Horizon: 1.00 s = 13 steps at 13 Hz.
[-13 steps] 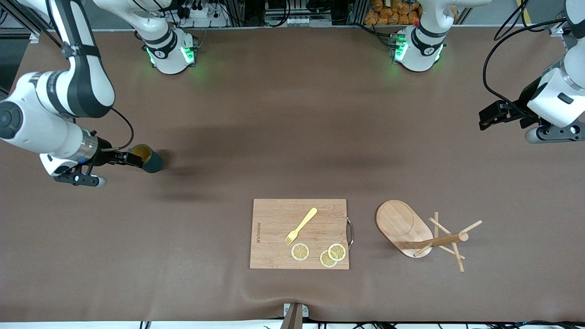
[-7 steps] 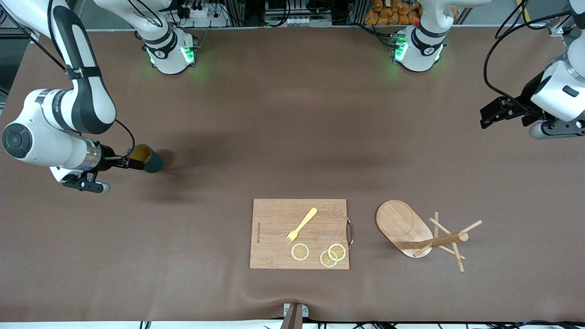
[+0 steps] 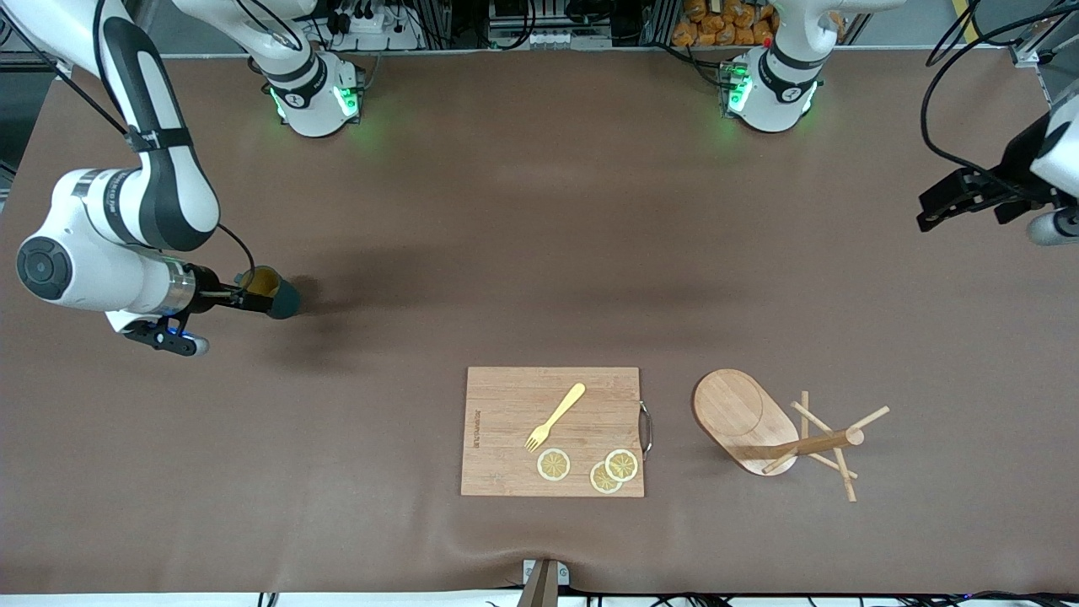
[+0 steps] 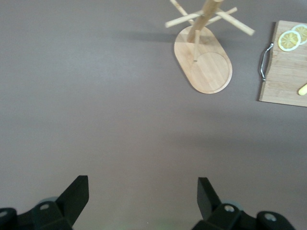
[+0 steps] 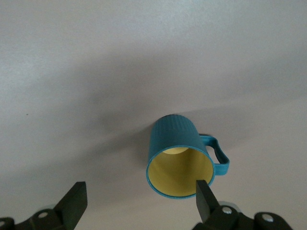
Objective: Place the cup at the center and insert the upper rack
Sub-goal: 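Reach the right gripper down to the rim of the teal mug, then close the right gripper on the mug rim and lift it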
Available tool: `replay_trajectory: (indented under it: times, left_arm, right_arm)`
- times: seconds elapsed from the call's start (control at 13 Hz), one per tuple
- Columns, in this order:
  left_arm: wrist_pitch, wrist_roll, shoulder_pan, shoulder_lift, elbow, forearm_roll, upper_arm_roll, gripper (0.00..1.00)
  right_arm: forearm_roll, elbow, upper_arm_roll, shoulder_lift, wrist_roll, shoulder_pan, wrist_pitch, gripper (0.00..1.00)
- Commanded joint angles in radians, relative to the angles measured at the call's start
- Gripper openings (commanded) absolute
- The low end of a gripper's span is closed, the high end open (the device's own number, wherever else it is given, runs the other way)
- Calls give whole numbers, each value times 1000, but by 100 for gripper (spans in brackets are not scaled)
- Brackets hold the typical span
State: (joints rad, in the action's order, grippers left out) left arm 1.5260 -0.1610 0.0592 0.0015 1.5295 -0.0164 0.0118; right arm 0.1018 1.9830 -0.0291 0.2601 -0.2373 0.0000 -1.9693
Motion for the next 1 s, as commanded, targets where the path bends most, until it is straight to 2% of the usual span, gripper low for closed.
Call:
replay_trajectory:
  times: [0.0,0.92]
  left_arm:
    - [-23,-12,-12,-17,-5,-2,-6,100]
    - [-33,-11,-41,-12,-26,3,-7,100]
  right_arm:
    - [12,-7,1,28,-34,-8,3,100]
    - [33,2,1,131,-165,-18,-42,100]
